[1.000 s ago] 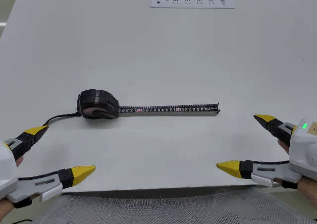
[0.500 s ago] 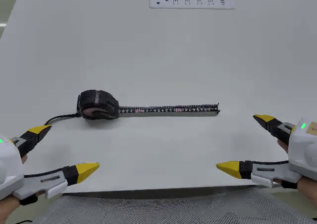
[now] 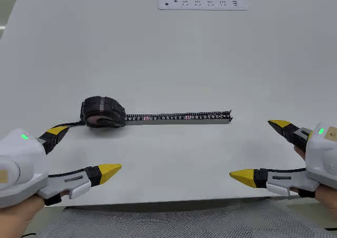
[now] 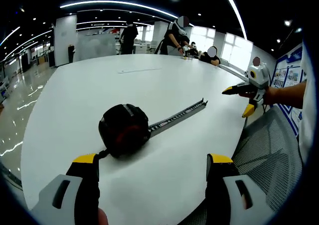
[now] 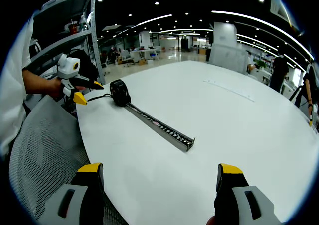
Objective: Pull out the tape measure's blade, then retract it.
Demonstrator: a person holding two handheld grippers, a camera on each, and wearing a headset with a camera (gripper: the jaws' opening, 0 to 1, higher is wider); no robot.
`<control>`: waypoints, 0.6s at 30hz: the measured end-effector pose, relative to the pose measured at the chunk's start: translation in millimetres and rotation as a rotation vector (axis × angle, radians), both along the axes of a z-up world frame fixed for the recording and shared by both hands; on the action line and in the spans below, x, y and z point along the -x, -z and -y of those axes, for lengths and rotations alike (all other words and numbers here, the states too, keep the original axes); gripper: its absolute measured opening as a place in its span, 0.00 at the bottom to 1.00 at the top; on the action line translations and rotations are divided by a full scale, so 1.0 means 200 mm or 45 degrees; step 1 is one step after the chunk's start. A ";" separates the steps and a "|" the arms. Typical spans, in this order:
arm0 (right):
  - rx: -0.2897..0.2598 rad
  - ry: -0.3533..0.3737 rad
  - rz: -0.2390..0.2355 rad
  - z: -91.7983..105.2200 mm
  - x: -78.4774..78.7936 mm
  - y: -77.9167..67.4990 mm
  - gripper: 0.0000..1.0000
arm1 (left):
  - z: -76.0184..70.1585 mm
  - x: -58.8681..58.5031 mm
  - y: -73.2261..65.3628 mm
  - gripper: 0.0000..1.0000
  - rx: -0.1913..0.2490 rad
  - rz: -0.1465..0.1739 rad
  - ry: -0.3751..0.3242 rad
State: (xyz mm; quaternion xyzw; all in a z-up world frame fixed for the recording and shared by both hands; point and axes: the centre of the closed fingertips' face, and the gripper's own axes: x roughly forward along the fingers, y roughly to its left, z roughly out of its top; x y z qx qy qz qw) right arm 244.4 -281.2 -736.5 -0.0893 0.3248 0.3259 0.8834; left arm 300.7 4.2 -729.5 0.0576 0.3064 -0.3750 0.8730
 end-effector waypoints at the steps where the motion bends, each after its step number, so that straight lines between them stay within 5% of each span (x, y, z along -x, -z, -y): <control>1: 0.001 0.001 0.002 0.00 0.00 0.00 0.93 | 0.00 -0.01 0.00 0.86 -0.008 0.001 -0.007; 18: -0.009 0.017 0.001 0.01 -0.01 -0.01 0.93 | 0.08 -0.13 0.05 0.84 -0.003 -0.044 -0.069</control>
